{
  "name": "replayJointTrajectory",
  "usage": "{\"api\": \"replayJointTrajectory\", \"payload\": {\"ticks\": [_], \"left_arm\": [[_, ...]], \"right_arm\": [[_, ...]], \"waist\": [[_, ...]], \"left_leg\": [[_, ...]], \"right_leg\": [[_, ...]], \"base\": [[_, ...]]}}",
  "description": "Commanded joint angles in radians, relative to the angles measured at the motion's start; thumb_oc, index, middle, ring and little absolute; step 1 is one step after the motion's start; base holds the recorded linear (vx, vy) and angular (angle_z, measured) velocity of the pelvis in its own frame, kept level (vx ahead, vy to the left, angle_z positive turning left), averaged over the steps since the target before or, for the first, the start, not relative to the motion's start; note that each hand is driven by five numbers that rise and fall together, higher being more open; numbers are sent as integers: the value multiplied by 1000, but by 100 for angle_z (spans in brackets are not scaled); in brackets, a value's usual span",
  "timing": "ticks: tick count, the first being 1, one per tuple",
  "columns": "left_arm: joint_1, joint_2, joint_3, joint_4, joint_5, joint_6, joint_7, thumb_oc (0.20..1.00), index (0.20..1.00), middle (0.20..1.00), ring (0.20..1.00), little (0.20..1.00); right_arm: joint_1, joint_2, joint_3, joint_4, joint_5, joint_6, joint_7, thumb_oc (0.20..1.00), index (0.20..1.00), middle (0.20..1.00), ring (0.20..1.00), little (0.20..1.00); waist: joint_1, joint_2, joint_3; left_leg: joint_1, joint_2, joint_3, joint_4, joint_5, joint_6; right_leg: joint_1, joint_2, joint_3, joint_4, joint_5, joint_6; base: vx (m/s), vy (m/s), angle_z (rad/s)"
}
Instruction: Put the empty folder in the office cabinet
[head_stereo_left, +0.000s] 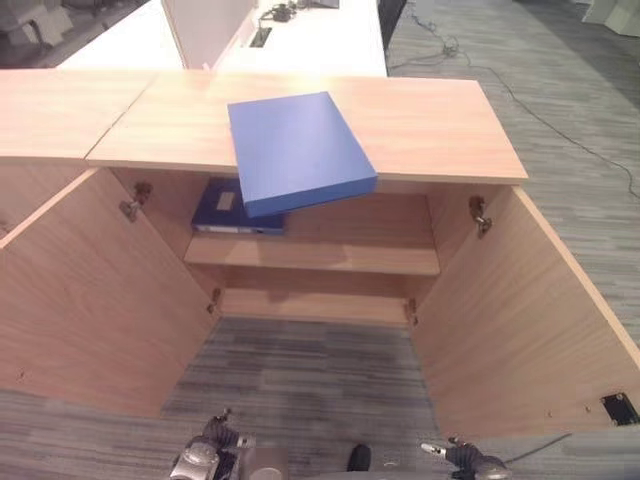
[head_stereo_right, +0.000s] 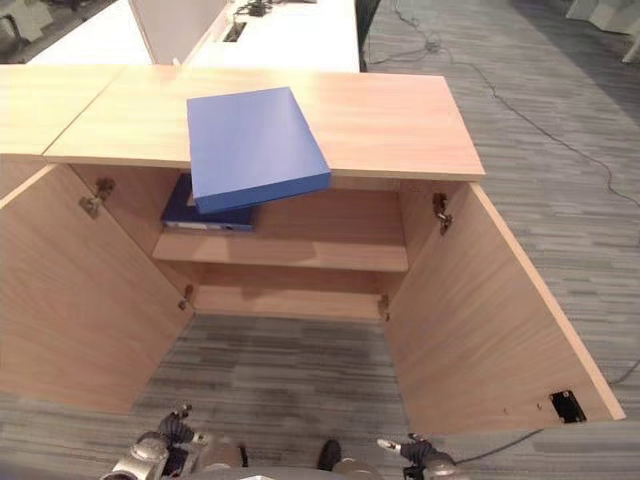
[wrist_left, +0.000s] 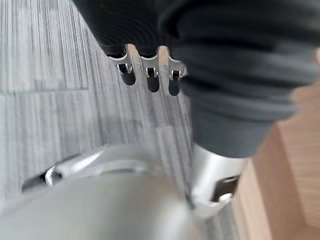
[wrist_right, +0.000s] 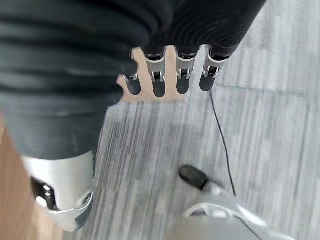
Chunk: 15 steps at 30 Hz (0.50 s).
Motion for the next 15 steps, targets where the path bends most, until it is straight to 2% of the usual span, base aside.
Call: {"api": "replayJointTrajectory", "payload": {"ticks": [1, 2, 3, 5, 8, 11, 13, 15], "left_arm": [[21, -21, -43, -41, -39, 1, -10, 1000, 1000, 1000, 1000, 1000], [21, -21, -43, -41, -39, 1, -10, 1000, 1000, 1000, 1000, 1000], [28, -27, -44, -55, -58, -3, -23, 1000, 1000, 1000, 1000, 1000], [34, -34, -40, -56, -71, -1, -30, 1000, 1000, 1000, 1000, 1000], [55, -49, -19, -78, -145, -7, -42, 1000, 1000, 1000, 1000, 1000], [60, -49, -14, -102, -170, -7, -44, 1000, 1000, 1000, 1000, 1000], [79, -45, 1, -188, -238, -1, -60, 1000, 1000, 1000, 1000, 1000], [111, -54, 26, -298, -399, -2, -73, 1000, 1000, 1000, 1000, 1000]], "right_arm": [[-4, -47, 20, 23, -42, -4, -1, 1000, 1000, 1000, 1000, 1000], [-4, -47, 20, 23, -42, -4, -1, 1000, 1000, 1000, 1000, 1000], [-2, -52, 19, 27, -51, -4, -1, 1000, 1000, 1000, 1000, 1000], [4, -51, 12, 27, -49, -2, -1, 1000, 1000, 1000, 1000, 1000], [22, -39, -11, 11, -27, 5, 11, 1000, 1000, 1000, 1000, 1000], [24, -36, -9, 9, -29, 7, 13, 1000, 1000, 1000, 1000, 1000], [28, -32, -4, -5, -42, 15, 18, 1000, 1000, 1000, 1000, 1000], [31, -34, -7, -25, -55, 24, 28, 1000, 1000, 1000, 1000, 1000]], "waist": [[53, 17, 37], [54, 16, 39], [51, 33, 20], [48, 38, 10], [39, 68, -23], [40, 73, -25], [41, 79, -35], [39, 85, -48]], "left_leg": [[86, -91, -58, -411, 8, 50], [93, -92, -55, -420, 12, 50], [133, -115, -75, -464, 5, 41], [152, -123, -72, -485, 5, 40], [258, -162, -64, -637, 33, 53], [274, -171, -68, -667, 42, 58], [297, -186, -67, -715, 47, 67], [305, -199, -75, -725, 39, 75]], "right_leg": [[-21, -32, 23, 3, 32, 154], [-19, -34, 24, 2, 32, 155], [-8, -47, 23, 3, 25, 166], [1, -59, 24, 4, 26, 166], [22, -90, 39, 19, 26, 178], [22, -97, 41, 22, 26, 182], [22, -107, 47, 18, 34, 195], [25, -115, 47, 6, 42, 208]], "base": [[105, 222, -32], [120, 177, -49], [122, 100, -55], [166, 157, -30], [226, 260, -7], [71, 100, 2], [84, 120, 1], [83, 101, 3]]}}
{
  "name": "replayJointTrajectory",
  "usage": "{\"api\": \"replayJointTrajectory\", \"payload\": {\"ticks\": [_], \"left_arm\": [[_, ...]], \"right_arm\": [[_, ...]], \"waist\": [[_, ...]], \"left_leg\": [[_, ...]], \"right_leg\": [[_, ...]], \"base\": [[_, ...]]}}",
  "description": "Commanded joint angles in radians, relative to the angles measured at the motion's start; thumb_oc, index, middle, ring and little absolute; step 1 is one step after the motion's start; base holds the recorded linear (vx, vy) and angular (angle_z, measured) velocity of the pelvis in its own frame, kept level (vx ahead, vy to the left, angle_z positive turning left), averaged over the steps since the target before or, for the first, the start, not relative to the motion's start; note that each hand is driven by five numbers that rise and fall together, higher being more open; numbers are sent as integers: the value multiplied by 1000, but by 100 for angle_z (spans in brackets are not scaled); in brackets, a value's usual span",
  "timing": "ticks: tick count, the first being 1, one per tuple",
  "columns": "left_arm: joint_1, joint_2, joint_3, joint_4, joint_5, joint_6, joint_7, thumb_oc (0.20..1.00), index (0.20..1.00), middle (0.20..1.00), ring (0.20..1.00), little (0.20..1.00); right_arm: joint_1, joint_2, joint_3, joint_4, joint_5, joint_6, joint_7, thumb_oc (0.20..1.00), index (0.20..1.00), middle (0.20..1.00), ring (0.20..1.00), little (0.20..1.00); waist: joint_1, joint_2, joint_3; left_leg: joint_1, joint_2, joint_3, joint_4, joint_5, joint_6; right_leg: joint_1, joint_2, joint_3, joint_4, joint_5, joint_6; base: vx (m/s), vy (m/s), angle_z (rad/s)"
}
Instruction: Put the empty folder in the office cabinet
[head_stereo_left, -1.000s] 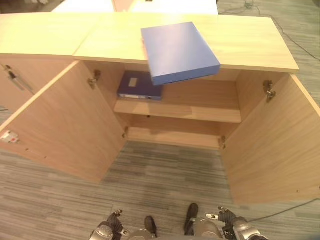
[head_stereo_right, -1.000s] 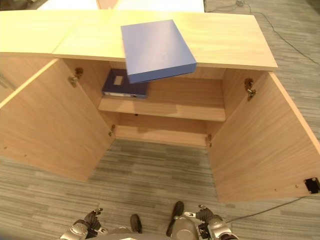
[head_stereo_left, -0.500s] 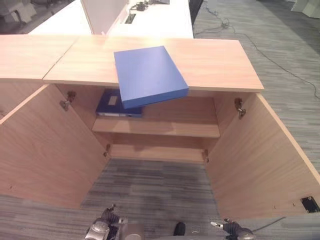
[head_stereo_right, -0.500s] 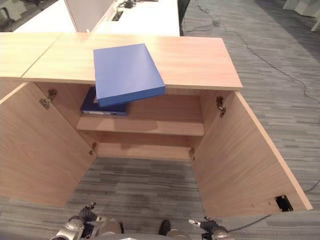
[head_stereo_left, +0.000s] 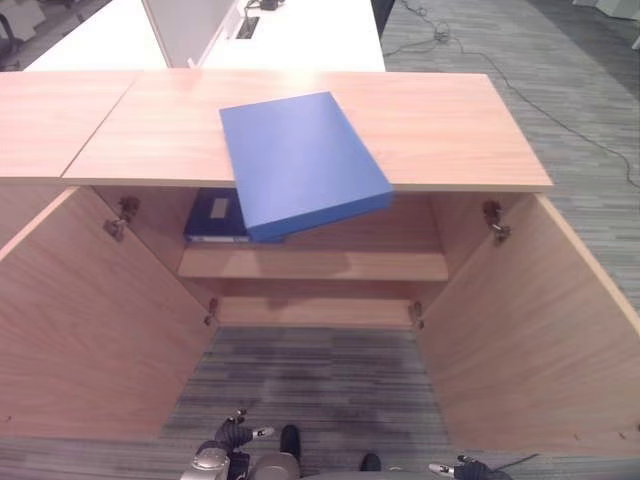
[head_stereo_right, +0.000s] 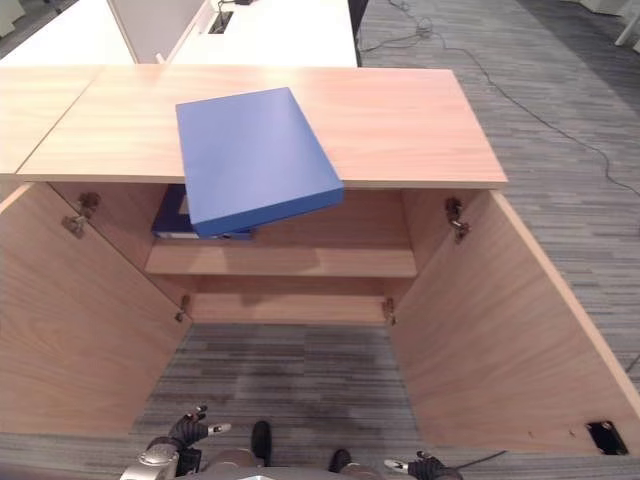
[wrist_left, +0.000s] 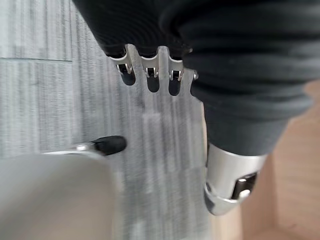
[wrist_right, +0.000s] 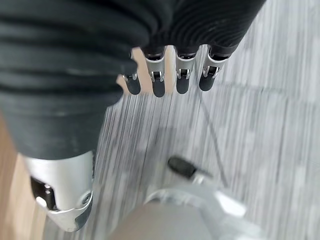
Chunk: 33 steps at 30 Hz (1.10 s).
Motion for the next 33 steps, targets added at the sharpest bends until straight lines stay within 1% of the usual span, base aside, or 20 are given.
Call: {"api": "replayJointTrajectory", "payload": {"ticks": [1, 3, 4, 5, 7, 8, 10, 12, 14, 17, 19, 22, 23, 24, 26, 27, 28, 30, 32, 33], "left_arm": [[33, -22, 33, -143, -240, -26, -27, 1000, 1000, 1000, 1000, 1000], [72, -5, 51, -309, -319, -35, -27, 1000, 1000, 1000, 1000, 1000], [73, -5, 51, -311, -319, -34, -27, 1000, 1000, 1000, 1000, 1000], [109, 14, 74, -469, -371, -44, -15, 1000, 1000, 1000, 1000, 1000], [122, 47, 86, -576, -347, -36, 0, 1000, 1000, 1000, 1000, 1000], [140, 67, 115, -665, -340, -38, 18, 1000, 1000, 1000, 1000, 1000], [164, 81, 162, -763, -313, -44, 42, 1000, 1000, 1000, 1000, 1000], [161, 100, 206, -870, -236, -55, 69, 1000, 1000, 1000, 1000, 1000], [146, 122, 255, -960, -121, -70, 103, 1000, 1000, 1000, 1000, 1000], [109, 160, 317, -1103, 55, -114, 167, 1000, 1000, 1000, 1000, 1000], [87, 187, 356, -1183, 189, -147, 239, 1000, 1000, 1000, 1000, 1000], [60, 199, 390, -1273, 359, -163, 364, 1000, 1000, 1000, 1000, 1000], [55, 201, 393, -1291, 396, -164, 393, 1000, 1000, 1000, 1000, 1000], [55, 201, 393, -1291, 396, -164, 394, 1000, 1000, 1000, 1000, 1000], [35, 206, 395, -1333, 451, -167, 450, 1000, 1000, 1000, 1000, 1000], [9, 232, 382, -1355, 487, -170, 467, 1000, 1000, 1000, 1000, 1000], [8, 233, 380, -1353, 489, -170, 468, 1000, 1000, 1000, 1000, 1000], [-41, 274, 352, -1372, 529, -175, 461, 1000, 1000, 1000, 1000, 1000], [-107, 319, 305, -1362, 552, -173, 433, 1000, 1000, 1000, 1000, 1000], [-171, 350, 255, -1366, 551, -183, 398, 1000, 1000, 1000, 1000, 1000]], "right_arm": [[-28, -35, 3, -5, -24, 22, 9, 1000, 1000, 1000, 1000, 1000], [-22, -36, -2, -20, -36, 24, 7, 1000, 1000, 1000, 1000, 1000], [-21, -36, -2, -20, -36, 24, 7, 1000, 1000, 1000, 1000, 1000], [-21, -40, -13, -32, -41, 28, 6, 1000, 1000, 1000, 1000, 1000], [-26, -43, -22, -34, -51, 40, 6, 1000, 1000, 1000, 1000, 1000], [-24, -44, -25, -37, -60, 46, 7, 1000, 1000, 1000, 1000, 1000], [-11, -42, -35, -40, -64, 50, 8, 1000, 1000, 1000, 1000, 1000], [-13, -34, -41, -33, -60, 53, 3, 1000, 1000, 1000, 1000, 1000], [-12, -21, -39, -25, -56, 52, 1, 1000, 1000, 1000, 1000, 1000], [-14, 1, -28, -21, -47, 43, -11, 1000, 1000, 1000, 1000, 1000], [-21, 21, -15, -16, -39, 30, -22, 1000, 1000, 1000, 1000, 1000], [-31, 56, 0, -3, -29, 15, -51, 1000, 1000, 1000, 1000, 1000], [-30, 64, 4, 1, -28, 11, -57, 1000, 1000, 1000, 1000, 1000], [-30, 64, 4, 1, -28, 11, -57, 1000, 1000, 1000, 1000, 1000], [-20, 75, 11, 1, -29, 3, -69, 1000, 1000, 1000, 1000, 1000], [-6, 76, 17, -4, -29, -3, -74, 1000, 1000, 1000, 1000, 1000], [-6, 78, 16, -4, -29, -3, -75, 1000, 1000, 1000, 1000, 1000], [4, 72, 23, -8, -42, -7, -81, 1000, 1000, 1000, 1000, 1000], [10, 63, 33, -3, -56, -2, -77, 1000, 1000, 1000, 1000, 1000], [11, 57, 37, 4, -69, 2, -72, 1000, 1000, 1000, 1000, 1000]], "waist": [[24, 10, -42], [24, 11, -46], [24, 11, -46], [27, 12, -47], [30, 15, -50], [32, 15, -50], [37, 12, -54], [44, 7, -55], [53, 0, -56], [64, -8, -56], [69, -15, -57], [76, -22, -58], [76, -23, -59], [76, -23, -59], [73, -25, -60], [63, -26, -62], [64, -27, -62], [51, -27, -65], [36, -25, -68], [23, -24, -72]], "left_leg": [[16, -17, -33, 2, -59, -3], [16, -21, -36, 2, -63, 0], [16, -21, -36, 2, -63, 0], [15, -25, -41, 2, -66, 2], [17, -28, -44, 2, -69, 5], [20, -30, -46, 2, -71, 6], [21, -31, -47, 2, -74, 6], [25, -32, -49, 2, -78, 6], [30, -30, -54, 2, -83, 4], [34, -28, -56, 2, -89, -1], [36, -25, -54, 2, -92, -5], [40, -19, -49, 2, -95, -10], [42, -18, -47, 2, -96, -11], [42, -18, -47, 2, -96, -11], [46, -16, -43, 2, -98, -13], [48, -14, -36, 2, -100, -15], [49, -14, -36, 2, -100, -15], [53, -11, -28, 2, -102, -16], [54, -9, -21, 2, -103, -17], [56, -8, -17, 2, -104, -18]], "right_leg": [[-32, -50, -13, 5, 70, 73], [-30, -56, -16, 1, 73, 81], [-30, -56, -16, 1, 73, 81], [-32, -62, -20, 1, 76, 87], [-29, -67, -20, 1, 77, 92], [-26, -69, -20, 1, 78, 93], [-26, -72, -22, 1, 79, 95], [-22, -72, -23, 1, 78, 96], [-17, -71, -26, 1, 73, 96], [-14, -70, -31, 1, 67, 96], [-13, -69, -32, 1, 65, 98], [-12, -67, -33, 1, 62, 100], [-11, -67, -33, 1, 61, 101], [-11, -67, -33, 1, 61, 101], [-9, -65, -30, 1, 59, 102], [-9, -64, -30, 1, 59, 103], [-9, -64, -29, 1, 59, 103], [-9, -63, -26, 1, 61, 104], [-9, -62, -23, 1, 62, 105], [-9, -61, -20, 1, 62, 105]], "base": [[53, 58, 2], [37, 40, 2], [28, 30, 3], [29, 29, 4], [38, 36, 5], [0, 0, 0], [0, 0, 0], [33, -13, 1], [30, -36, 4], [18, -40, 3], [17, -35, 1], [9, -35, 1], [0, 0, 0], [0, 0, 0], [-1, -16, 0], [0, 0, 0], [0, 0, 0], [0, 0, 0], [-14, -7, -3], [-16, -8, -4]]}}
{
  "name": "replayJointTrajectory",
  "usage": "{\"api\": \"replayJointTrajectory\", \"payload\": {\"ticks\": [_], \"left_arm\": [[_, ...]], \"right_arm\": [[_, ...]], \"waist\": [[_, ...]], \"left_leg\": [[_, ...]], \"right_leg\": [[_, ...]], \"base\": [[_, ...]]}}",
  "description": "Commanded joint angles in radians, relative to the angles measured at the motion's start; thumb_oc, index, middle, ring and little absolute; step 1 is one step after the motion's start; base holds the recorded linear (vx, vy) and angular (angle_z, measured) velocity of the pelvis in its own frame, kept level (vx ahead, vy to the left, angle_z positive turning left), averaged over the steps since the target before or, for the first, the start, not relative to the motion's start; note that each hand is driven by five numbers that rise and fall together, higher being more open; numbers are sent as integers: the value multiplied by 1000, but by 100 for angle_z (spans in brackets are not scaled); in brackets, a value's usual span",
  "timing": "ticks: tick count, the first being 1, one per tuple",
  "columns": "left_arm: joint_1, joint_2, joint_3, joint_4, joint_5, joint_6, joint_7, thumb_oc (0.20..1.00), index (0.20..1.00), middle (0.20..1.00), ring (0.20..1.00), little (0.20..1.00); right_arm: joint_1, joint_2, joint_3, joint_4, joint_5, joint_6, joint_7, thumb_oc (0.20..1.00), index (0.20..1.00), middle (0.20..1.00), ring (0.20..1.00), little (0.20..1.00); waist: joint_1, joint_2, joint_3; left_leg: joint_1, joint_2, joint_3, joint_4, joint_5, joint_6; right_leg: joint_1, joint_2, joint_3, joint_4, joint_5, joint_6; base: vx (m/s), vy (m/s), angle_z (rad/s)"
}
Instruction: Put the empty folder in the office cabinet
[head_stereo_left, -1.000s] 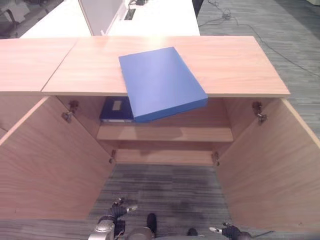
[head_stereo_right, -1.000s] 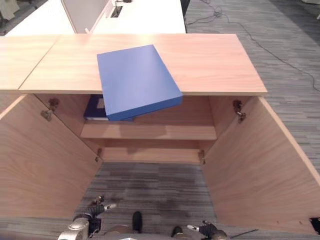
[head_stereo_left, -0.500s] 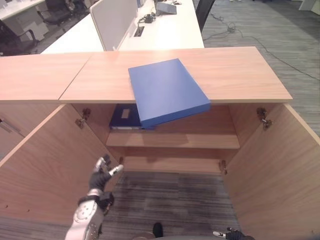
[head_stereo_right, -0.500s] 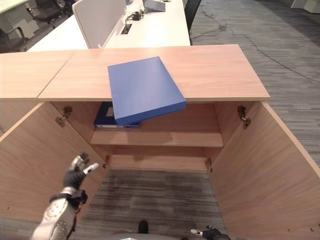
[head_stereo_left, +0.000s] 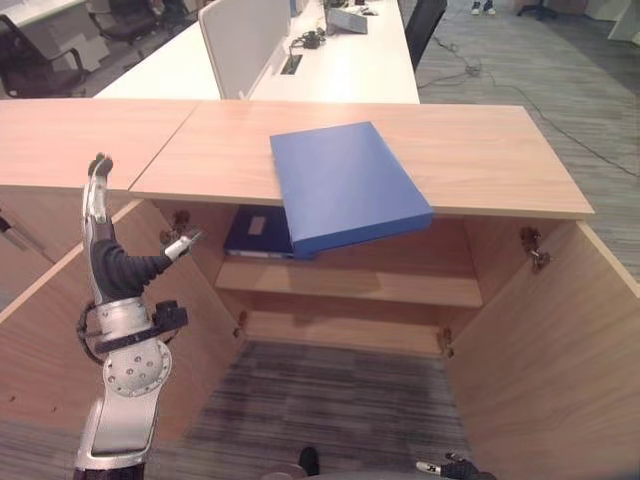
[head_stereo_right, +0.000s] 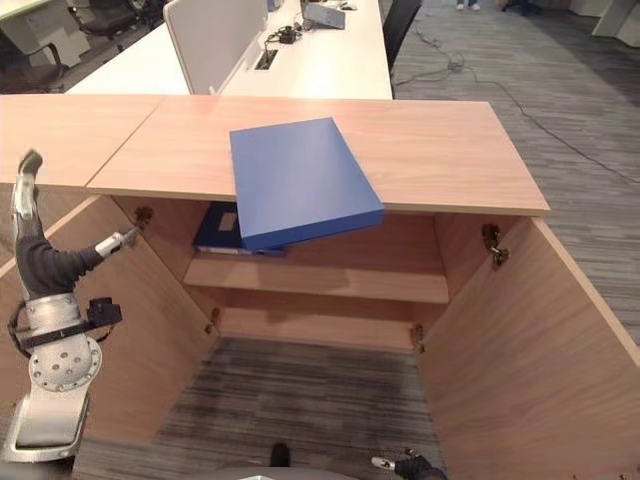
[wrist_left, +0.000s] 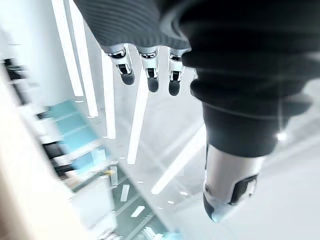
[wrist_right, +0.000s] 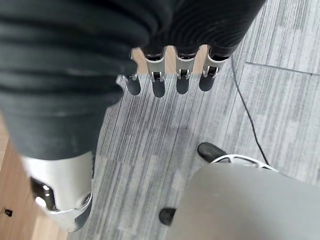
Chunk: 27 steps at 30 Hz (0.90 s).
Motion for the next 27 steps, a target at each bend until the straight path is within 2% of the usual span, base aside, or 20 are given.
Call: {"api": "replayJointTrajectory", "payload": {"ticks": [1, 4, 8, 15, 21, 27], "left_arm": [[-148, 88, -72, -51, 49, -56, -40, 1000, 1000, 1000, 1000, 1000], [-272, 107, -176, -64, 48, -68, -89, 1000, 1000, 1000, 1000, 1000], [-395, 93, -300, -59, 63, -69, -132, 1000, 1000, 1000, 1000, 1000], [-557, 66, -456, 74, 152, -40, -137, 1000, 1000, 1000, 1000, 1000], [-619, 57, -514, 175, 212, -16, -161, 1000, 1000, 1000, 1000, 1000], [-663, 30, -550, 314, 351, 49, -143, 1000, 1000, 1000, 1000, 1000]], "right_arm": [[-37, 18, 59, 34, -29, -10, -2, 1000, 1000, 1000, 1000, 1000], [-44, 9, 78, 54, -52, -1, 14, 1000, 1000, 1000, 1000, 1000], [-51, 10, 83, 71, -60, -2, 9, 1000, 1000, 1000, 1000, 1000], [-51, 2, 90, 75, -63, -6, -2, 1000, 1000, 1000, 1000, 1000], [-61, -8, 83, 83, -59, -3, -5, 1000, 1000, 1000, 1000, 1000], [-65, -10, 93, 97, -69, 3, -5, 1000, 1000, 1000, 1000, 1000]], "waist": [[-22, -24, 11], [-45, -22, 1], [-63, -18, -4], [-84, -18, -5], [-94, -18, -9], [-100, -18, -13]], "left_leg": [[45, 14, -9, 3, -97, -28], [51, 15, -1, 3, -99, -30], [55, 17, 4, 3, -102, -29], [63, 20, 16, 3, -107, -27], [73, 23, 24, 3, -111, -27], [81, 23, 32, 3, -115, -26]], "right_leg": [[-21, -42, -18, 6, 65, 75], [-19, -41, -15, 6, 66, 75], [-18, -39, -14, 6, 66, 75], [-18, -34, -2, 6, 66, 76], [-13, -33, 3, 6, 65, 76], [-6, -31, 5, 6, 61, 75]], "base": [[-4, -10, -6], [12, -10, -4], [2, 0, -5], [0, 1, -3], [2, 2, -4], [0, 0, -1]]}}
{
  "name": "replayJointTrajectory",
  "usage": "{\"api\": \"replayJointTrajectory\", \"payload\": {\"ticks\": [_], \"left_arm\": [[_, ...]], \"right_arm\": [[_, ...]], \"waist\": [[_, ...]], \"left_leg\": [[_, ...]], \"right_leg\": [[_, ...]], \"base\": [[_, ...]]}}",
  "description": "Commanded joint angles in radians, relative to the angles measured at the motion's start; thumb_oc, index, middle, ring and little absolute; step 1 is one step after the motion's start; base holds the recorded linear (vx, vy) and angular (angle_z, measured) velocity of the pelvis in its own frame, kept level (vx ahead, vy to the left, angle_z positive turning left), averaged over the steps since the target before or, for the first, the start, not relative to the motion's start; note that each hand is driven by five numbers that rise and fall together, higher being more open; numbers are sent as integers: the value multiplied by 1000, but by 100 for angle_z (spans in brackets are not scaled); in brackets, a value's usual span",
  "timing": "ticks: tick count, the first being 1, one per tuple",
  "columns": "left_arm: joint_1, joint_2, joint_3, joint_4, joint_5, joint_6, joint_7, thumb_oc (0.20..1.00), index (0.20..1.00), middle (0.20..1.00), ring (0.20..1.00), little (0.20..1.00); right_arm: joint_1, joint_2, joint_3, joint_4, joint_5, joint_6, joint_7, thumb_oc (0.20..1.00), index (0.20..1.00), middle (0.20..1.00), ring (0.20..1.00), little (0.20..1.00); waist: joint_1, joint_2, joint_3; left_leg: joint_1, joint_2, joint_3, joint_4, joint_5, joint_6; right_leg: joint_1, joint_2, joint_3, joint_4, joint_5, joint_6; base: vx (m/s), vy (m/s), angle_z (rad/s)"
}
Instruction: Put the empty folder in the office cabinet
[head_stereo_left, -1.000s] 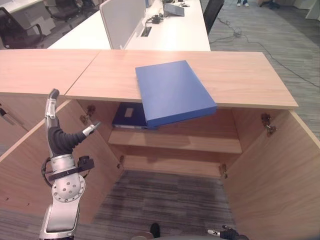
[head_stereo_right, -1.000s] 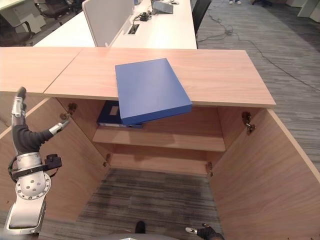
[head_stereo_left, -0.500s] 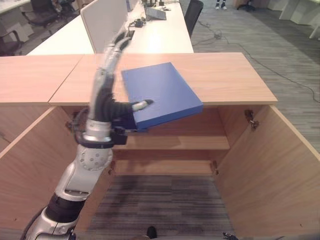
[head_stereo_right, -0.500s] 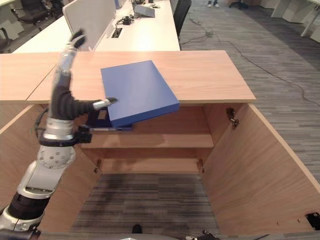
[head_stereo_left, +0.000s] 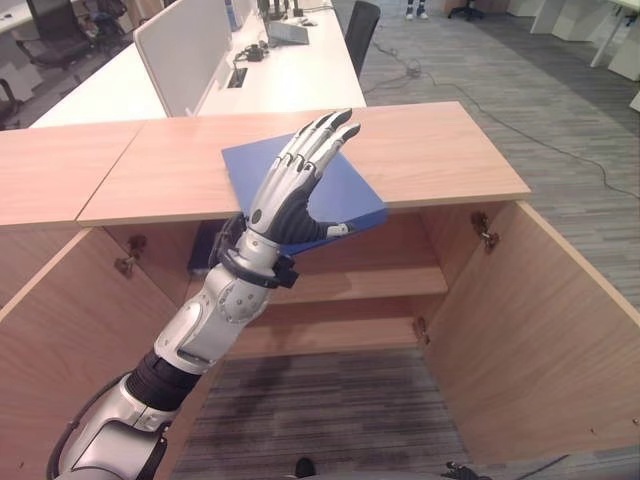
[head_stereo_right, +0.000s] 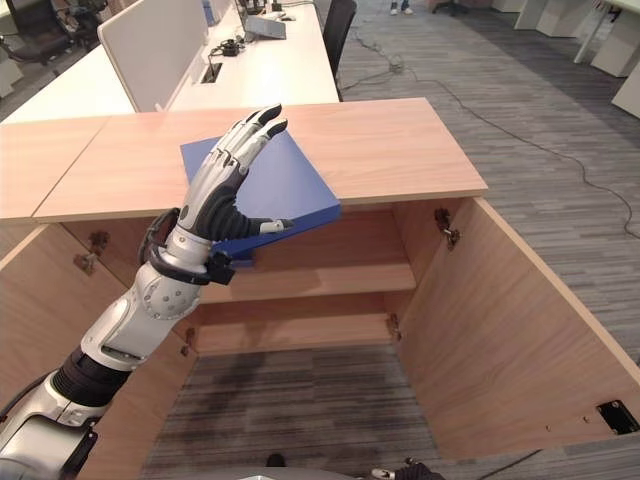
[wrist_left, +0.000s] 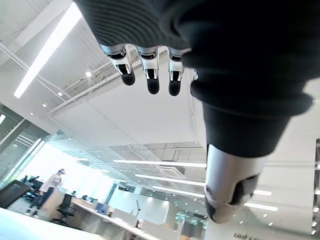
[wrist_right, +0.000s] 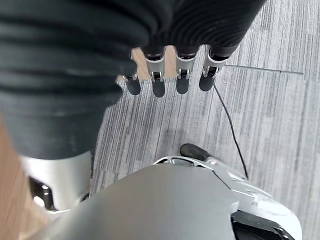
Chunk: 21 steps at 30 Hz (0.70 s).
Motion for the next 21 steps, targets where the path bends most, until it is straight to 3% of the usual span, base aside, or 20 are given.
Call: {"api": "replayJointTrajectory", "payload": {"ticks": [1, 9, 21], "left_arm": [[-163, -20, -4, 114, 129, 45, 38, 1000, 1000, 1000, 1000, 1000], [-247, -15, -53, 253, 324, 113, 44, 1000, 1000, 1000, 1000, 1000], [-222, -79, -19, 373, 365, 199, 38, 1000, 1000, 1000, 1000, 1000]], "right_arm": [[-36, -8, 52, 43, -19, -3, -7, 1000, 1000, 1000, 1000, 1000], [-48, -21, 57, 53, -21, 1, -3, 1000, 1000, 1000, 1000, 1000], [-55, -19, 62, 54, -17, 10, 1, 1000, 1000, 1000, 1000, 1000]], "waist": [[13, -30, -7], [8, -26, -8], [6, -28, -6]], "left_leg": [[63, 19, -2, 3, -115, -25], [66, 19, 3, 3, -116, -24], [74, 19, 3, 3, -117, -24]], "right_leg": [[-10, -30, -25, 6, 55, 69], [-9, -28, -20, 6, 54, 68], [-2, -29, -20, 6, 53, 65]], "base": [[-1, -2, -6], [-2, -1, -2], [0, 0, 0]]}}
